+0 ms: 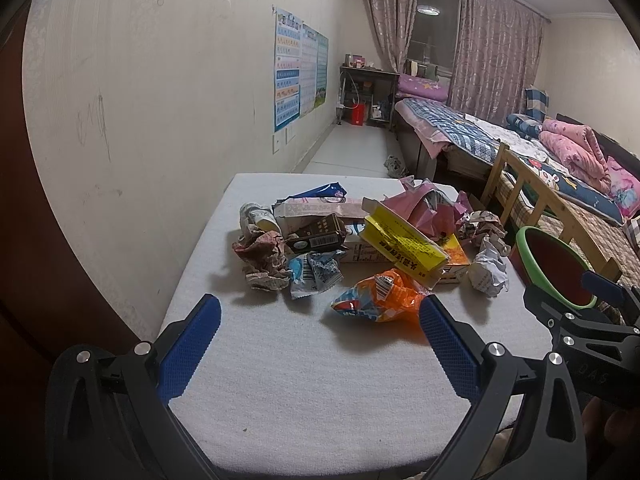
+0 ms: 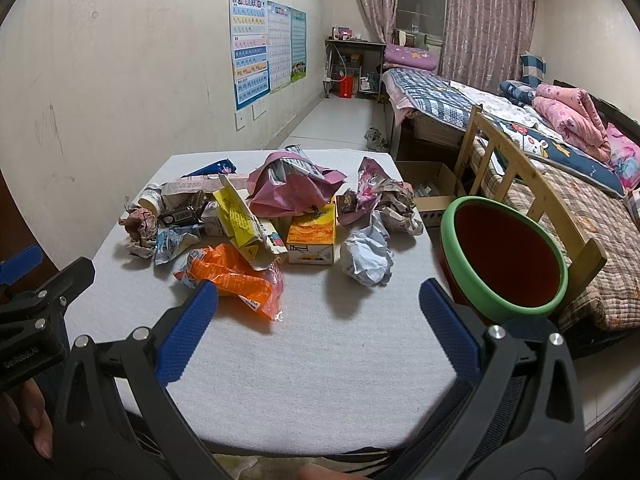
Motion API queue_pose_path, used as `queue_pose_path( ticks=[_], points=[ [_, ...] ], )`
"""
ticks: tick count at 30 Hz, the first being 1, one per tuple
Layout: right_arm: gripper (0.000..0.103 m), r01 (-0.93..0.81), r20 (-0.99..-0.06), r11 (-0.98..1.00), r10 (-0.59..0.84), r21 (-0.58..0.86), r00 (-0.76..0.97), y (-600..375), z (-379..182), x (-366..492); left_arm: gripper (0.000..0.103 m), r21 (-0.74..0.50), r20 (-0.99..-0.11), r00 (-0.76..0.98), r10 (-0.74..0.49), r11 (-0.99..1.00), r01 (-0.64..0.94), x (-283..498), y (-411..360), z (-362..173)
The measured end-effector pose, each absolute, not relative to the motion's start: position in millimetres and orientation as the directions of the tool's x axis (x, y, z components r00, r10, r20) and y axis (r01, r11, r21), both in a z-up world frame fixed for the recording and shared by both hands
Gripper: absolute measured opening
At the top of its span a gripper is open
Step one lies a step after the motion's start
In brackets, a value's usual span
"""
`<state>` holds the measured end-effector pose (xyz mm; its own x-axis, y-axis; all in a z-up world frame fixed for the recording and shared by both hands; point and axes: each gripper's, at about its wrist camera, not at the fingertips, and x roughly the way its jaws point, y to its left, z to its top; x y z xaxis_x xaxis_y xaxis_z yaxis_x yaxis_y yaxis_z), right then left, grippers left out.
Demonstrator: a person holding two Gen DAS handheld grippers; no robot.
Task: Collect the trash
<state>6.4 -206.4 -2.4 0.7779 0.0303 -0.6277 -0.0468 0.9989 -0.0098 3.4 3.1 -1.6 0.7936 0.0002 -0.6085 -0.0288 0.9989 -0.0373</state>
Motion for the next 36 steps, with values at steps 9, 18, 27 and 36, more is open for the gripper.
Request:
queue_pose_path(
  ticks=[9, 18, 27, 36],
  points=[
    [0.100, -0.043, -0.633, 0.999, 0.028, -0.008, 0.774, -207, -2, 8, 0.095, -0.040, -0.611, 0.792, -0.003, 0.999, -0.027, 4, 4, -2],
    [0.100, -0.026, -0.659, 1.000, 0.025, 0.009, 0.752, -210, -8, 18, 0.095, -0.047, -0.625, 0.780, -0.008, 0.999, -0.027, 5, 4, -8],
    [0.100, 0.002, -0.701, 1.000, 0.017, 0.026, 0.712, -215, -19, 31, 0.095, -0.073, -0.676, 0.736, -0.022, 0.997, -0.037, 16, 2, -21],
    [0.100, 0.052, -0.762, 0.996, 0.017, 0.066, 0.648, -235, -26, 52, 0.095, -0.164, -0.744, 0.665, -0.067, 0.983, -0.083, 47, 28, -31]
  ],
)
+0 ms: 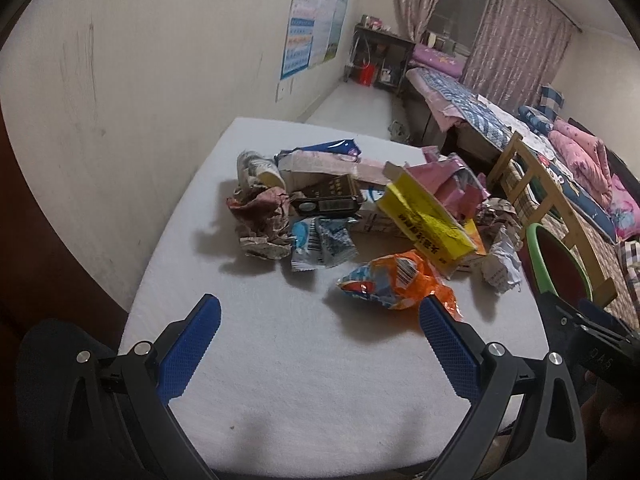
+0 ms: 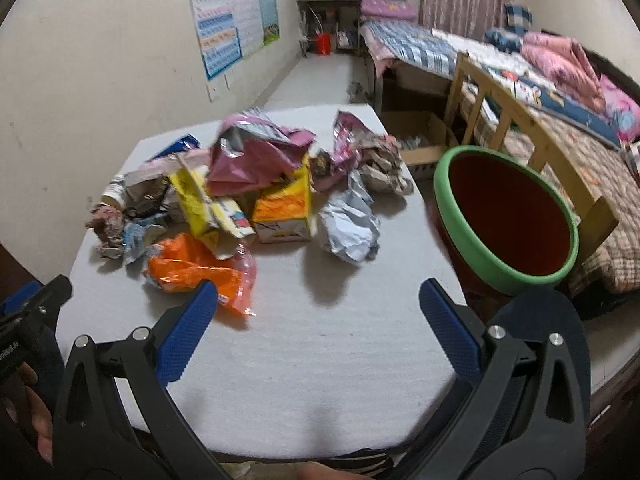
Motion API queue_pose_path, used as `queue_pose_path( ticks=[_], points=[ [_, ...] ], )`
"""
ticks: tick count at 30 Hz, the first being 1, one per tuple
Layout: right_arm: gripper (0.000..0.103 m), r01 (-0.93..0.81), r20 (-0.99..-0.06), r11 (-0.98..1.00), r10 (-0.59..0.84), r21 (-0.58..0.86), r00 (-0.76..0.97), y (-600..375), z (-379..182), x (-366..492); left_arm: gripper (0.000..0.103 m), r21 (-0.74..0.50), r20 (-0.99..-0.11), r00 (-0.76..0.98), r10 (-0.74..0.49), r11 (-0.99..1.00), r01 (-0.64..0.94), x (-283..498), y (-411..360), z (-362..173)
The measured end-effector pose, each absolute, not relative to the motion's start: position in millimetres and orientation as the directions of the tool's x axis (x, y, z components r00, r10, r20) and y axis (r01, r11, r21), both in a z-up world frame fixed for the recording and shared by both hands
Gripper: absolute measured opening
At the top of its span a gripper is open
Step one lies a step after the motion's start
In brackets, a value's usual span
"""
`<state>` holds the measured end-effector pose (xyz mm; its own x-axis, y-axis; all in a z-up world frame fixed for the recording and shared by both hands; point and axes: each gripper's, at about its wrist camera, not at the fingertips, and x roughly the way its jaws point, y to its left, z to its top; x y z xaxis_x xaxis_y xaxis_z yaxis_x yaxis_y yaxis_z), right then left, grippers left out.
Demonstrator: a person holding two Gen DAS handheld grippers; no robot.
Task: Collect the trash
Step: 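Grasp crumpled paper with left tool while right tool grasps silver foil wrapper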
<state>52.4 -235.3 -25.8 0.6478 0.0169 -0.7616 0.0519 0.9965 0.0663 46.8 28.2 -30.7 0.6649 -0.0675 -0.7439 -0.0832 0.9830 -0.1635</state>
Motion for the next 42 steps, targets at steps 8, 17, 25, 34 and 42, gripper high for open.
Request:
queue_pose_path(
  ticks=[8, 17, 25, 34, 42],
  points=[
    [0.100, 0.021, -0.813, 0.991, 0.098, 0.134, 0.574, -250, -38, 79, 0.095, -0.161, -0.790, 0.606, -0.094, 0.985, -0.056, 87, 37, -42],
    [0.100, 0.021, -0.838, 0.992, 0.094, 0.125, 0.538, -262, -47, 106, 0.094, -0.188, -0.798, 0.597, -0.076, 0.974, -0.127, 121, 63, -47],
    [0.099, 0.026, -0.853, 0.991, 0.097, 0.129, 0.512, -273, -57, 134, 0.094, -0.218, -0.820, 0.565, -0.085, 0.961, -0.172, 160, 86, -69],
    [0.092, 0.033, -0.889, 0.992, 0.092, 0.119, 0.449, -276, -87, 165, 0.091, -0.221, -0.838, 0.537, -0.095, 0.959, -0.177, 183, 89, -89],
    [0.061, 0.008, -0.900, 0.993, 0.102, 0.117, 0.424, -276, -102, 172, 0.063, -0.225, -0.860, 0.501, -0.094, 0.952, -0.207, 195, 96, -107]
  ],
)
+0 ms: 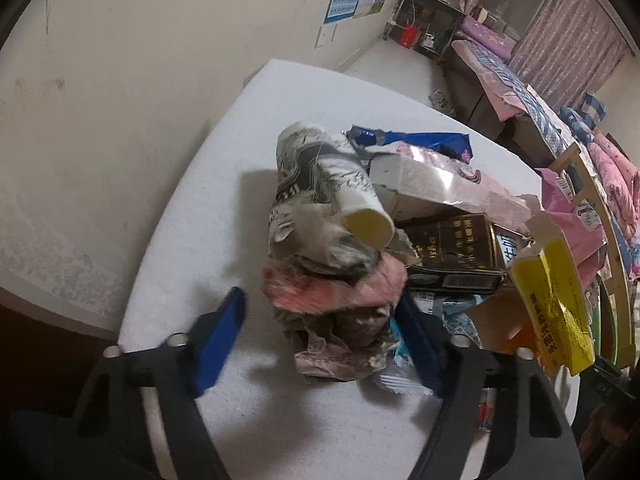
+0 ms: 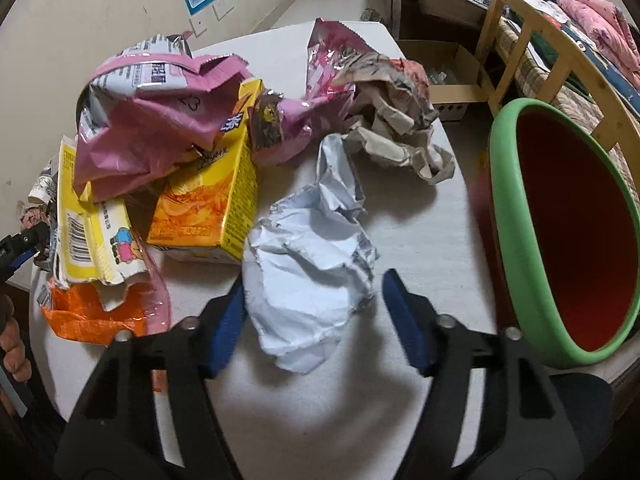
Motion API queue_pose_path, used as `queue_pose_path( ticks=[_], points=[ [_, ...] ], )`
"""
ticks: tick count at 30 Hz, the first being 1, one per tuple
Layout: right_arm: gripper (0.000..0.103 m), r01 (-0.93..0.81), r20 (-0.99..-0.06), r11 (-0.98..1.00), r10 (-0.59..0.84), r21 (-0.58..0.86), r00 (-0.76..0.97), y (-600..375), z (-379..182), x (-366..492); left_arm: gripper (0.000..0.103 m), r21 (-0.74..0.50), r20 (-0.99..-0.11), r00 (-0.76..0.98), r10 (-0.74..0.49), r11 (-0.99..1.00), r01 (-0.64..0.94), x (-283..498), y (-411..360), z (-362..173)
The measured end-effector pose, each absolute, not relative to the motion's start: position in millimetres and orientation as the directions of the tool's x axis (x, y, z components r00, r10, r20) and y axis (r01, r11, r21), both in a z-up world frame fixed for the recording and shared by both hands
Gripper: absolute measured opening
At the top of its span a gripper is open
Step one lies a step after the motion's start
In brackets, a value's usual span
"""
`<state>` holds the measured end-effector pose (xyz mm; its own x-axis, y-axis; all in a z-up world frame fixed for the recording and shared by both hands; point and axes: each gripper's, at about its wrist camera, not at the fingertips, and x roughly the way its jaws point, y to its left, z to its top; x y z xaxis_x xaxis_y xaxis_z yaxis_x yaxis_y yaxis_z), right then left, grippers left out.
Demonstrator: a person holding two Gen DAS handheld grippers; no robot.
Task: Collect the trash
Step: 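Grasp crumpled paper with left tool while right tool grasps silver foil wrapper, then carry both held wrappers over the green-rimmed red bin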
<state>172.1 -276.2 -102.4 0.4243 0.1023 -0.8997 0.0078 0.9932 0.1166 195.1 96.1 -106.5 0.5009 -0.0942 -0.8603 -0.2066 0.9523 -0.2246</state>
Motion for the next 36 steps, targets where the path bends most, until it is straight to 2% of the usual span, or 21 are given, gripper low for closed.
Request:
queue_pose_path(
  ticks=[2, 3, 5, 10, 21, 28, 36],
  points=[
    [0.056, 0.006, -0.900, 0.993, 0.108, 0.121, 0.422, -277, -104, 172, 0.059, -0.225, -0.859, 0.504, -0.097, 0.953, -0.201, 194, 96, -109],
    [0.054, 0.002, -0.898, 0.993, 0.106, 0.118, 0.427, -277, -103, 171, 0.052, -0.232, -0.856, 0.506, -0.106, 0.953, -0.193, 195, 96, -109],
    [0.050, -0.011, -0.896, 0.995, 0.095, 0.100, 0.434, -275, -101, 170, 0.046, -0.228, -0.852, 0.513, -0.104, 0.956, -0.186, 193, 93, -106],
    [0.046, -0.026, -0.895, 0.996, 0.089, 0.086, 0.437, -268, -96, 164, 0.034, -0.210, -0.850, 0.518, -0.094, 0.963, -0.170, 185, 87, -100],
    [0.046, -0.020, -0.881, 0.987, 0.152, 0.160, 0.448, -269, -69, 136, 0.033, -0.191, -0.823, 0.564, -0.070, 0.969, -0.158, 152, 87, -64],
    [0.046, -0.050, -0.861, 0.986, 0.163, 0.159, 0.482, -265, -48, 116, 0.033, -0.218, -0.806, 0.580, -0.116, 0.970, -0.109, 115, 71, -39],
    [0.046, -0.059, -0.840, 0.985, 0.168, 0.161, 0.516, -270, -33, 101, 0.033, -0.182, -0.804, 0.578, -0.139, 0.983, -0.016, 98, 34, -19]
  ],
)
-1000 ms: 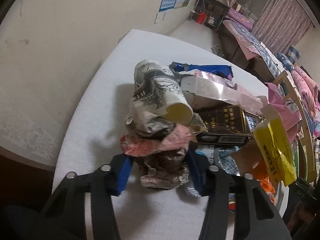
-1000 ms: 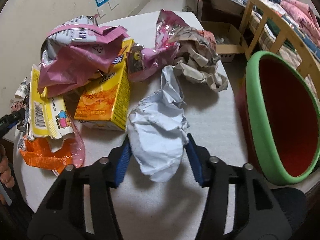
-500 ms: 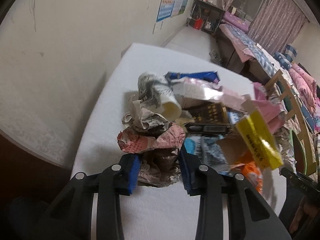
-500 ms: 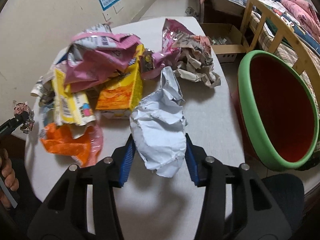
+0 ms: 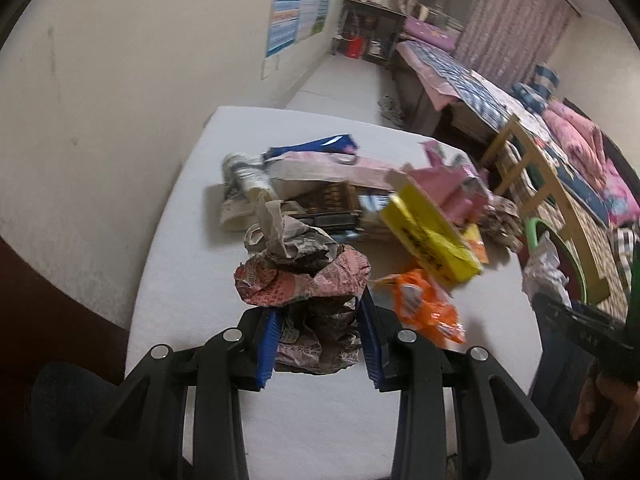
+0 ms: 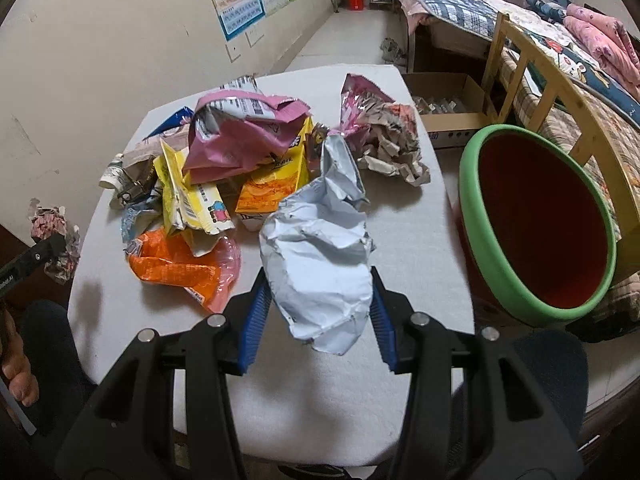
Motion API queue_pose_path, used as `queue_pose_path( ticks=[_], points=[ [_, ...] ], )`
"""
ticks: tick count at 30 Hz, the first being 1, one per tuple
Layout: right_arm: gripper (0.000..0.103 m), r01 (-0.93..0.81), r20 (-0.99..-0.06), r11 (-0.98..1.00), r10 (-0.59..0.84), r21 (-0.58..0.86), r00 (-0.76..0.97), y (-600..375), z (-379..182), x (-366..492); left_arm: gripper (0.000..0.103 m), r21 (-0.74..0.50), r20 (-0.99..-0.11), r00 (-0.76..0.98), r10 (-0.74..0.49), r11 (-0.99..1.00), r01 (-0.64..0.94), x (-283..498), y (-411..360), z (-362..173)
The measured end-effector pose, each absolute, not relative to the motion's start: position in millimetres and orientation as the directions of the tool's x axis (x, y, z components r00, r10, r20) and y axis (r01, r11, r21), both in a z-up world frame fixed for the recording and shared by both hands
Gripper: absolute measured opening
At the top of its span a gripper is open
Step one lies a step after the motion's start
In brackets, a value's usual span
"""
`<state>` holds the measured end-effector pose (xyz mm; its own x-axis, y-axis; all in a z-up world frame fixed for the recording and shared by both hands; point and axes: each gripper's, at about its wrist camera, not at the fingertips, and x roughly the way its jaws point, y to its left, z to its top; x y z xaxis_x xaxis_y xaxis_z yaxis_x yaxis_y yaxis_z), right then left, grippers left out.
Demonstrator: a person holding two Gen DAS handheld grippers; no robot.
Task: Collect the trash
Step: 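Carry both held wrappers over the green-rimmed red bin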
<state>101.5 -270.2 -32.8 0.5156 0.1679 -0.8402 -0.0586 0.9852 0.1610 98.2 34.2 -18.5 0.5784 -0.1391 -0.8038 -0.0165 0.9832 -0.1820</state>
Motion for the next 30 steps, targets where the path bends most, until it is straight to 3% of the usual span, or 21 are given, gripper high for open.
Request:
queue_pose_path(
  ticks=[30],
  points=[
    [0.046, 0.118, -0.788, 0.983, 0.036, 0.138, 0.615, -396, 11, 95, 0.033, -0.172, -0.768, 0.542, -0.341, 0.925, 0.338, 128, -160, 25]
  ],
)
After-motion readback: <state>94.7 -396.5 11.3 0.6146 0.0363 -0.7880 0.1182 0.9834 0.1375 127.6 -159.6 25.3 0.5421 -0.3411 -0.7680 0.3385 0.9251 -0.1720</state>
